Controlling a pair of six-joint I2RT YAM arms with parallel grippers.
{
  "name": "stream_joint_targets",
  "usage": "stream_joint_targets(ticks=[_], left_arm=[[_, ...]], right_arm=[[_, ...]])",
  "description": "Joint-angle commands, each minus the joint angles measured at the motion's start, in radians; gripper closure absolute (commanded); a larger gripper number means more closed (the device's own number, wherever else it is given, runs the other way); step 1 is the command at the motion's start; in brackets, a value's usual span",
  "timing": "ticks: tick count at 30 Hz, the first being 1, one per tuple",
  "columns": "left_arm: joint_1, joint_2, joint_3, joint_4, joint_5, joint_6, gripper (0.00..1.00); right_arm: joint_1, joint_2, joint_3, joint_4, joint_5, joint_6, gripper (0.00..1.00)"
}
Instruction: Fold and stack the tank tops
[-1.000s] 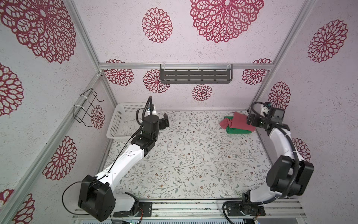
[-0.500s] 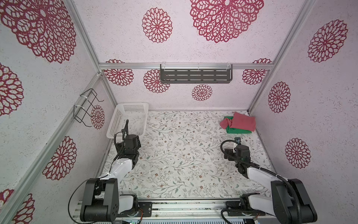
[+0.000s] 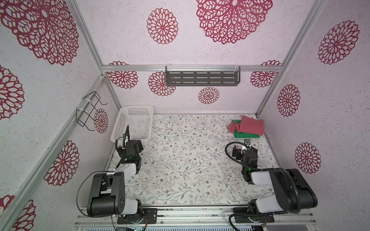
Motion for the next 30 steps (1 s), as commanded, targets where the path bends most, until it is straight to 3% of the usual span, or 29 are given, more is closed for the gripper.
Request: stream_joint_targets(ticks=[1, 4, 8, 16, 30], left_arm=[[0.019, -0.035, -0.028, 0.070, 0.063, 0.008, 0.03], [0.019, -0.056, -0.065, 0.119, 0.069, 0.001, 0.03], [0.023, -0.063, -0.139, 0.271, 0.096, -0.033, 0.03], [-0.003, 0.138, -0.108, 0.434, 0.079, 0.002, 0.03], [-0.027, 0.137, -0.098, 0.406, 0.056, 0.018, 0.03]], right_arm=[[-0.023, 0.019, -0.041, 0.220, 0.028, -0.001, 0.01], [-0.059, 0.093, -0.102, 0.406, -0.010, 0.019, 0.01], [-0.067, 0.062, -0.060, 0.253, -0.032, 0.036, 0.01], [-0.072, 0.063, -0.030, 0.212, -0.036, 0.039, 0.01], [-0.073, 0.069, -0.028, 0.217, -0.037, 0.037, 0.01]])
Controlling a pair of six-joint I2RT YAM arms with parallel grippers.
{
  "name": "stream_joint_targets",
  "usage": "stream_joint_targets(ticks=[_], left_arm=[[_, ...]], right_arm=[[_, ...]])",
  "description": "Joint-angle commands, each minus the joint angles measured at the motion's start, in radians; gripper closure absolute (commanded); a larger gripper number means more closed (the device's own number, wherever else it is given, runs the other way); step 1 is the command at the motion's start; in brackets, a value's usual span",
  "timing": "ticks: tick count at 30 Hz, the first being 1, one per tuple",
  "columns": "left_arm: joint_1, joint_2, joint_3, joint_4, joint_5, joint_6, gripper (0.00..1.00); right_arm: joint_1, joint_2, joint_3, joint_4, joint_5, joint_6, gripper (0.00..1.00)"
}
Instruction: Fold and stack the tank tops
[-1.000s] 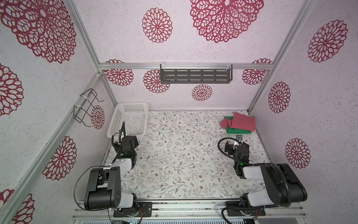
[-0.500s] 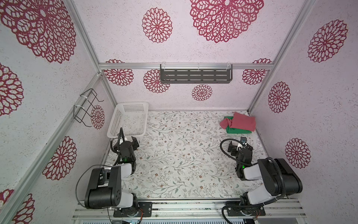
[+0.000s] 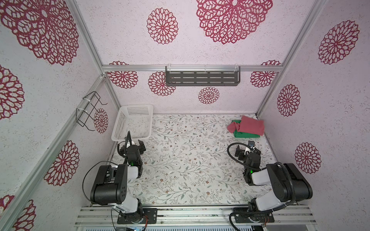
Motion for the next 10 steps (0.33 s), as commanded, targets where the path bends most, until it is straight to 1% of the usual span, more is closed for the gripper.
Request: stream_joint_targets(ticks=[1, 2, 3, 4, 10], left_arm=[[-0.003, 0.009, 0.013, 0.034, -0.008, 0.026, 0.03], [-0.003, 0.008, 0.012, 0.035, -0.008, 0.027, 0.03], [-0.004, 0.008, 0.012, 0.034, -0.008, 0.027, 0.03], [-0.004, 0.008, 0.010, 0.035, -0.008, 0.027, 0.03], [-0.003, 0.005, 0.010, 0.039, -0.008, 0.026, 0.03]], right_arm=[[-0.008, -0.009, 0.023, 0.017, -0.010, 0.022, 0.01], [-0.025, -0.010, 0.036, -0.007, -0.047, 0.034, 0.01], [-0.060, -0.013, 0.039, -0.034, -0.110, 0.050, 0.01], [-0.069, -0.013, 0.033, -0.013, -0.129, 0.054, 0.01], [-0.060, -0.019, 0.029, -0.012, -0.110, 0.045, 0.01]])
